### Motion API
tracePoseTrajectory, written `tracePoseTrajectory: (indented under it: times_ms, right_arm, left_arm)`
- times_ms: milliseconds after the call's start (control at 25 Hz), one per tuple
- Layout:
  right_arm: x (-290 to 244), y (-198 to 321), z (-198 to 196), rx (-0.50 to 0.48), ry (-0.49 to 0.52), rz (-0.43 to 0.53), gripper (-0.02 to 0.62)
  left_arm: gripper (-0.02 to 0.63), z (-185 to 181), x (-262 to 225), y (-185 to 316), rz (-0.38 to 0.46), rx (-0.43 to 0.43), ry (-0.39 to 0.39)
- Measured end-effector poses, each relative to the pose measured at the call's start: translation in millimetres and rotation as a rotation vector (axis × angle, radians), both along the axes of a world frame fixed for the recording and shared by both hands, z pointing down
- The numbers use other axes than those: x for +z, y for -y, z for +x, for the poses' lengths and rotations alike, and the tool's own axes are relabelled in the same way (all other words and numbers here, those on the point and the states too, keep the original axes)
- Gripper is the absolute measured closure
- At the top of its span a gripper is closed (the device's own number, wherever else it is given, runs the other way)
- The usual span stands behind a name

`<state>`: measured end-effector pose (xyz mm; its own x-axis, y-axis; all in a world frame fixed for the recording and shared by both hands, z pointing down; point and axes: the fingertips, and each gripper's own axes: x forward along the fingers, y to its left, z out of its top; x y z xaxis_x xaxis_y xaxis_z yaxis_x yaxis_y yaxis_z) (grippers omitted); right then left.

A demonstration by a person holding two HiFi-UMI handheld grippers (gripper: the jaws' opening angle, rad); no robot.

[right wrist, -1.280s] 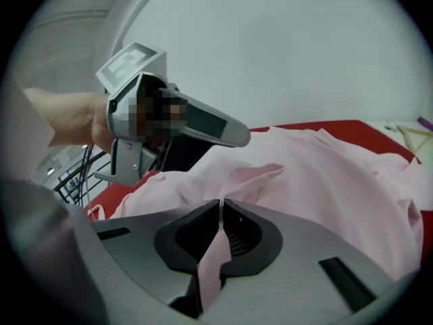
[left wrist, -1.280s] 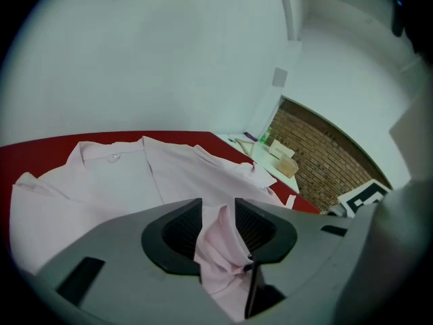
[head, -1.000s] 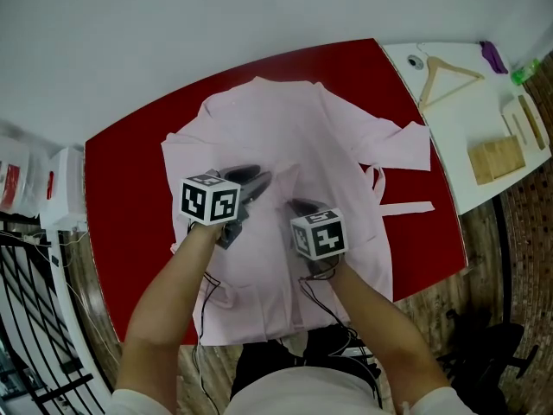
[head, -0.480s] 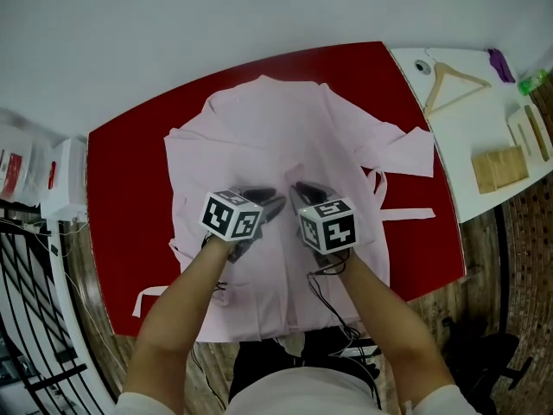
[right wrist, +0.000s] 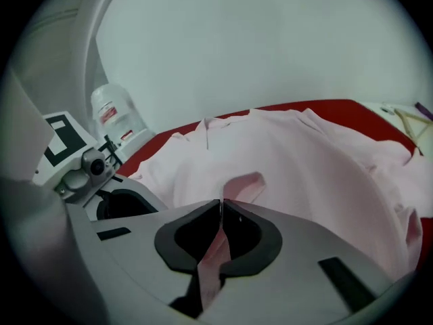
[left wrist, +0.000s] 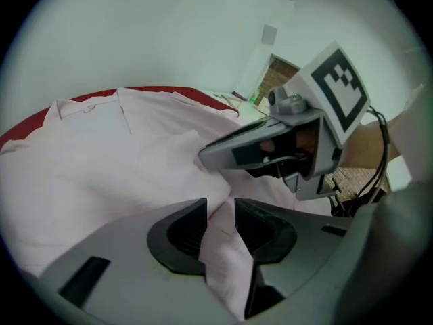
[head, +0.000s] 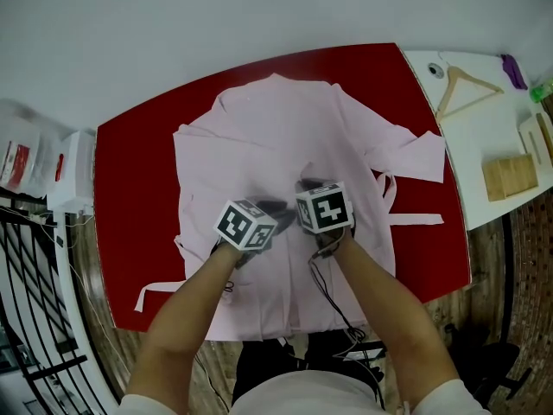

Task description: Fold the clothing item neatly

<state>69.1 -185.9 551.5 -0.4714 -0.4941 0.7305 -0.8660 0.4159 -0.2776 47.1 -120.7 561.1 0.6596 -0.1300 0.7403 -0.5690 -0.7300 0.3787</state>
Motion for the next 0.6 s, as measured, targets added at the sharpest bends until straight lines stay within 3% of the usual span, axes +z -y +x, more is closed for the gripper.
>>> tracePoseTrajectory:
  times_ms: [280,600]
  right_arm:
    - [9.2,-6.3,20.1,0.051,0.025,-0.036,0.566]
    - [-18.4,-9.3,38.6,0.065,0.081,0.065,0.566]
  left_arm:
    - [0.476,0.1,3.2,1.0,-0.003,-0.019,0.008]
    - [0.476,3.2,-25.5,-8.5,0.011,-0.053,-0.079]
